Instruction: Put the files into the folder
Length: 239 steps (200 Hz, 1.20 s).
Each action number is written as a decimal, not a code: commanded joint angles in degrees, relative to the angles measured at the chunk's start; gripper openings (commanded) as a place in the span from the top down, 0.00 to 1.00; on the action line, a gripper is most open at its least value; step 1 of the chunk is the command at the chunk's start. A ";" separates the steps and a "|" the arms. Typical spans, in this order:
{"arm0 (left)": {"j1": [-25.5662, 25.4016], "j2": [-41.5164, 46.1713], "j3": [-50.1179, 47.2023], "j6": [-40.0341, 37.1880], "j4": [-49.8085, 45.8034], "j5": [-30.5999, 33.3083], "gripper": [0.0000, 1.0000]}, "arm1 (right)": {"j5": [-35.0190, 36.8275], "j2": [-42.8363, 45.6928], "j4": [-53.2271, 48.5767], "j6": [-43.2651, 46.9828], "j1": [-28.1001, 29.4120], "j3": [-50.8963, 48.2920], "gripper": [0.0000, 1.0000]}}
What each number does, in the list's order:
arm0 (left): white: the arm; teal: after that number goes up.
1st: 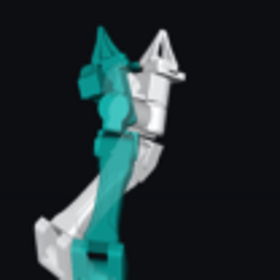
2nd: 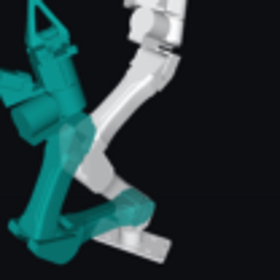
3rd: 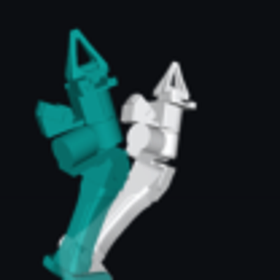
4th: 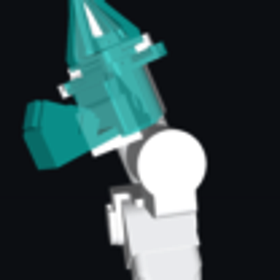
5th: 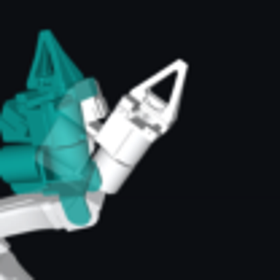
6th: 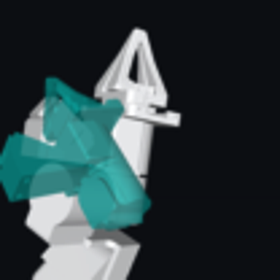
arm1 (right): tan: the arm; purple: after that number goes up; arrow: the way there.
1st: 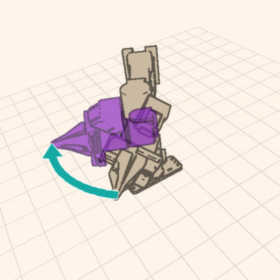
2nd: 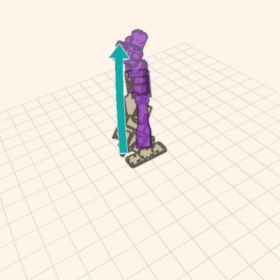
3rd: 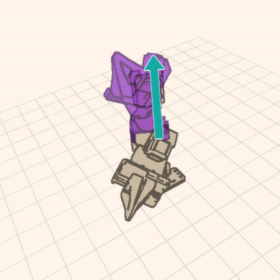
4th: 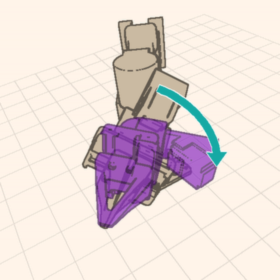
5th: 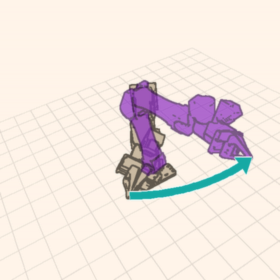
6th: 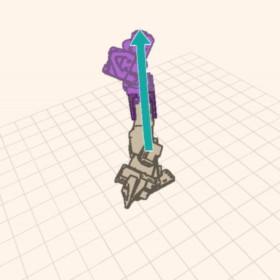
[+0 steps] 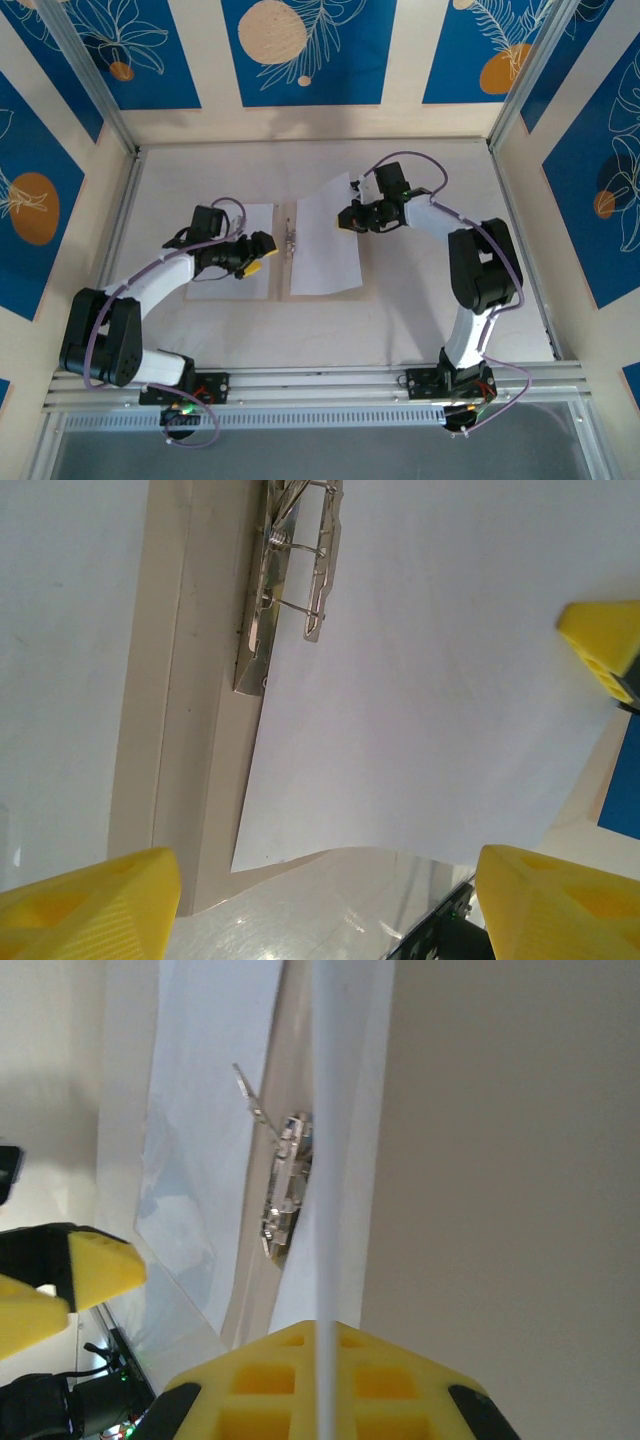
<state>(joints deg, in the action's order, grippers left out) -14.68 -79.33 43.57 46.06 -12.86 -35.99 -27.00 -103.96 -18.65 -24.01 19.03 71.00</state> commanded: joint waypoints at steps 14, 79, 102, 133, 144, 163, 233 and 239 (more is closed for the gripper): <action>0.88 -0.27 -0.41 -0.54 0.83 -1.63 0.22 | -2.29 4.05 0.36 1.51 1.43 -1.67 0.95; 0.88 -0.03 -0.43 -0.88 0.40 -1.54 0.22 | -1.40 -1.30 2.49 0.64 1.07 -2.53 0.96; 0.88 -0.17 -0.35 -0.89 0.29 -1.78 0.22 | -0.69 -3.14 1.92 1.09 1.06 -1.51 0.96; 0.86 -0.35 -0.09 -1.02 0.27 -1.78 0.22 | -0.25 -4.94 0.65 2.12 0.73 -0.01 0.96; 0.88 -0.47 -0.07 -1.12 0.29 -1.88 0.22 | -0.32 -5.20 0.46 2.13 0.43 0.11 0.96; 0.88 -0.60 0.00 -1.07 0.37 -1.82 0.22 | -0.46 -5.48 0.50 2.21 -0.03 0.09 0.95; 0.88 -1.00 0.45 -0.98 0.30 -1.89 0.22 | -0.46 -7.46 -0.42 2.37 -1.09 2.07 0.95; 0.84 -1.05 0.53 -1.00 0.24 -1.91 0.22 | -0.42 -7.60 -0.42 2.26 -1.15 2.25 0.95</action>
<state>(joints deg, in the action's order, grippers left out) -14.68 -80.07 43.55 45.93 -12.67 -36.49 -26.98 -110.59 -17.61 -22.55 18.31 71.46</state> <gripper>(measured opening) 0.777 0.064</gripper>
